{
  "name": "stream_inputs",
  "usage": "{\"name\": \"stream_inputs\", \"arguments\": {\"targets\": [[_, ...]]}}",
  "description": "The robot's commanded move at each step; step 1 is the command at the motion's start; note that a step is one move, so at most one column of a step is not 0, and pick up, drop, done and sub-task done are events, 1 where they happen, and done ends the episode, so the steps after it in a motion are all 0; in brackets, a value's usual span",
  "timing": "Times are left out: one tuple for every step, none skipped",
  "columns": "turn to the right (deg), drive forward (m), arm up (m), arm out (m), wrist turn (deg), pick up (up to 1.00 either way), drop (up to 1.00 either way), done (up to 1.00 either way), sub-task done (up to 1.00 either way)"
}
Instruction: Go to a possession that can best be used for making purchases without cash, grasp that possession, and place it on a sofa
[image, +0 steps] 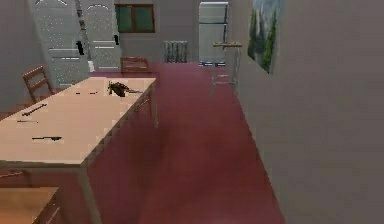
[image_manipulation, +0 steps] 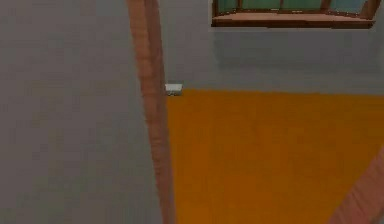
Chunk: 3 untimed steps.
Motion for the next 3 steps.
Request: {"name": "stream_inputs", "arguments": {"targets": [[-3.0, 0.00, 0.00, 0.00, 0.0, 0.00, 0.00, 0.00, 0.00], [0.0, 1.00, 0.00, 0.00, 0.0, 0.00, 0.00, 0.00, 0.00], [0.0, 1.00, 0.00, 0.00, 0.0, 0.00, 0.00, 0.00, 0.00]]}}
